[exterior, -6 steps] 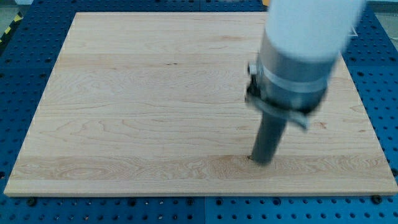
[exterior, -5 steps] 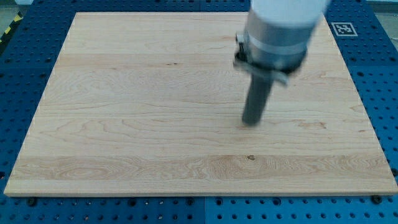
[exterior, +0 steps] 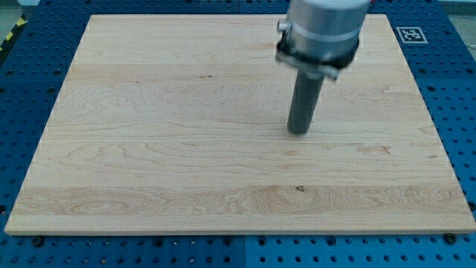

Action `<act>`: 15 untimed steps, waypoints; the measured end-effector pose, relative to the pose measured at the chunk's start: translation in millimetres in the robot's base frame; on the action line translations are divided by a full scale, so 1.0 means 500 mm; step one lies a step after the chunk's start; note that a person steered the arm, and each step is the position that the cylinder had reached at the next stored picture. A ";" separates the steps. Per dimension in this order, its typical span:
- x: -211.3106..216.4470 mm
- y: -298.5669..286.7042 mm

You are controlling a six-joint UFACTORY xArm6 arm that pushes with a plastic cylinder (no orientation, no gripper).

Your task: Move your arm to the center right of the board

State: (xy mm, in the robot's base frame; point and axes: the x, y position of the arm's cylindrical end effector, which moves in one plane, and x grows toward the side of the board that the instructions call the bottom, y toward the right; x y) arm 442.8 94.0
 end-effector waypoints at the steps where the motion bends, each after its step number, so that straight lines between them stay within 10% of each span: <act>1: -0.229 0.029; 2: -0.101 0.028; 4: -0.086 -0.533; 8: 0.088 0.135; 9: 0.112 0.094; 11: 0.084 -0.470; 15: 0.082 0.160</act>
